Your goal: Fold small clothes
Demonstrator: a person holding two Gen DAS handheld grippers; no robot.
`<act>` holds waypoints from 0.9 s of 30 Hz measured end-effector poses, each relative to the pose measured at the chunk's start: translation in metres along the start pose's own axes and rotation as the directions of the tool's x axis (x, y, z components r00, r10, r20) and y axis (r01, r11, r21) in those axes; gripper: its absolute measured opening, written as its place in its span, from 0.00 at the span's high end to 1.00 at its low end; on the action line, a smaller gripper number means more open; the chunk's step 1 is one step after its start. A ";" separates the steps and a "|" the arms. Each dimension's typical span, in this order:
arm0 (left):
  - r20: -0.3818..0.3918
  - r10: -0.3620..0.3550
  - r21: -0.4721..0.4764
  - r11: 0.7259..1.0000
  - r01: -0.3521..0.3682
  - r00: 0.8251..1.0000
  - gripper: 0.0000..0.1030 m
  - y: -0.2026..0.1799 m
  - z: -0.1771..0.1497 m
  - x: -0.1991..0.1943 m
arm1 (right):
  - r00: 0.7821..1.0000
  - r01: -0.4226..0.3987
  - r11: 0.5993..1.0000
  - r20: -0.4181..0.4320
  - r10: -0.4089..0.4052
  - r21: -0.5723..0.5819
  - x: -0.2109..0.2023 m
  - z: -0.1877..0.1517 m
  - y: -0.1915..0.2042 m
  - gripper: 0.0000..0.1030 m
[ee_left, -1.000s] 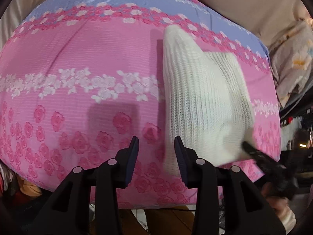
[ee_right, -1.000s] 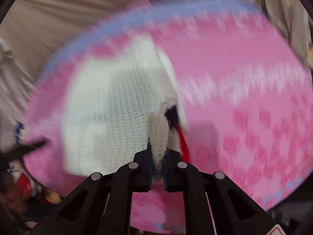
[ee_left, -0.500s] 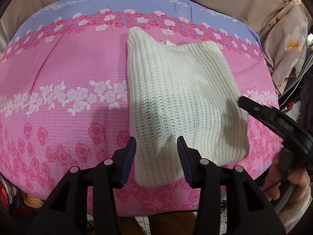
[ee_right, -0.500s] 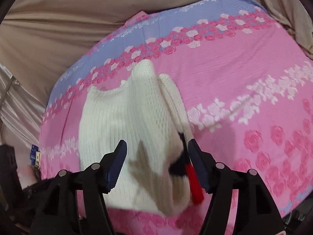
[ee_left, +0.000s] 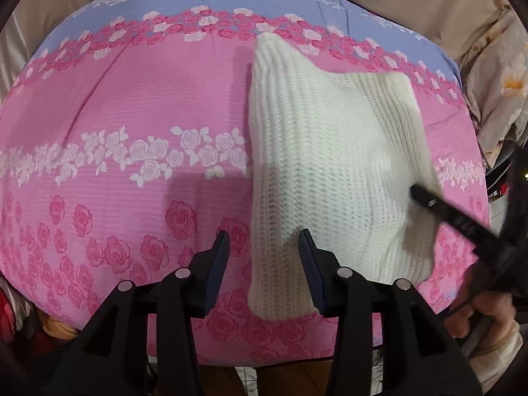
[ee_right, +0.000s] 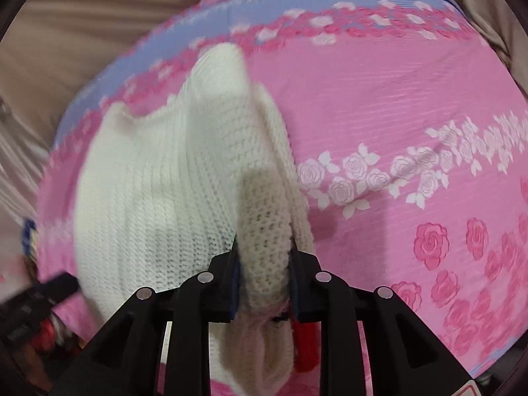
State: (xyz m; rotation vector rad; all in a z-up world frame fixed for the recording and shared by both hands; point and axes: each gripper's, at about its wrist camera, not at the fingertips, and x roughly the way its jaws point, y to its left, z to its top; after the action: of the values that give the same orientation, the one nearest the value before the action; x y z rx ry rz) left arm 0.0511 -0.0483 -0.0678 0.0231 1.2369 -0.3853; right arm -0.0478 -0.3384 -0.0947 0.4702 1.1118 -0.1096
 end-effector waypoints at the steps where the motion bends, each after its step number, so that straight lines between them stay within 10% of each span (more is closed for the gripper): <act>1: 0.008 -0.002 0.006 1.000 0.002 1.000 0.59 0.000 -0.002 -0.003 | 0.999 -0.017 1.000 0.041 0.016 0.019 -0.018 0.001 0.002 0.78; 5: 0.025 -0.020 0.023 1.000 0.019 0.999 0.59 -0.006 -0.008 -0.008 | 0.988 -0.045 0.999 0.149 0.048 -0.018 -0.079 -0.015 0.019 0.77; 11: -0.075 0.062 0.081 0.995 -0.056 0.995 0.57 -0.017 -0.018 0.034 | 0.987 0.110 0.980 -0.102 -0.128 -0.166 -0.003 -0.071 0.021 0.86; 17: -0.060 0.101 0.101 0.990 -0.095 0.993 0.52 -0.014 -0.025 0.037 | 0.996 0.092 0.978 -0.003 -0.094 -0.184 -0.043 -0.078 0.039 0.83; 20: -0.078 0.101 0.106 0.990 -0.093 0.992 0.52 -0.015 -0.027 0.039 | 0.971 0.172 0.957 -0.125 -0.205 -0.232 0.004 -0.090 0.027 0.83; 27: -0.024 0.101 0.123 0.988 -0.098 0.995 0.53 -0.016 -0.031 0.019 | 0.997 0.068 0.995 0.039 -0.065 -0.073 -0.058 -0.062 0.028 0.71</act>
State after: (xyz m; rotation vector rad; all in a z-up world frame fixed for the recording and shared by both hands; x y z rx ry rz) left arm 0.0231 -0.0621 -0.0930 0.1952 1.2357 -0.3742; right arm -0.1162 -0.2960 -0.0571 0.3638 1.0921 -0.1347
